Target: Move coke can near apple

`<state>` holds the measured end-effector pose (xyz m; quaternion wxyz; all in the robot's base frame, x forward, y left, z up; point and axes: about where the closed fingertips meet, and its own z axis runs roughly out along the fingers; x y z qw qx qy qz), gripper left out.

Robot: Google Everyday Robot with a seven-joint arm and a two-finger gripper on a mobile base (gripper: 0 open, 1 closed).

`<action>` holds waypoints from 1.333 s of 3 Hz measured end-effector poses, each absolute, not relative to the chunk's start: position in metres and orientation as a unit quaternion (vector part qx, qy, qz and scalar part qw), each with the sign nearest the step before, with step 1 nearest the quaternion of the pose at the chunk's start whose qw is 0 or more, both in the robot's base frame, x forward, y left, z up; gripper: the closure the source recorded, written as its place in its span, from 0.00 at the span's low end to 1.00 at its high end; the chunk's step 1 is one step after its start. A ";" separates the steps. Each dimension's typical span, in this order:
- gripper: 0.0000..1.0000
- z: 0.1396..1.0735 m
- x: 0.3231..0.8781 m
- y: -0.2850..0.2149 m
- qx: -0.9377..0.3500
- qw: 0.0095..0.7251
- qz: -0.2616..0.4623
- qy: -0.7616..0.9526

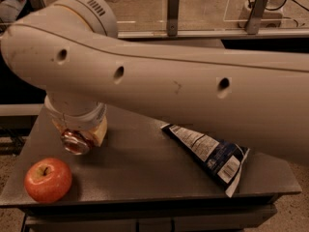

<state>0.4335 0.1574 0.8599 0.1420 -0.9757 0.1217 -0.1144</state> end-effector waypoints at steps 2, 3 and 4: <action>0.82 0.832 0.419 0.183 -0.990 0.068 -0.082 0.092; 0.59 0.832 0.417 0.184 -0.990 0.066 -0.082 0.090; 0.35 0.834 0.416 0.184 -0.990 0.066 -0.084 0.089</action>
Offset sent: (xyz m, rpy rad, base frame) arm -0.0222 0.0465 -0.0511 -0.2534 0.1308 0.0738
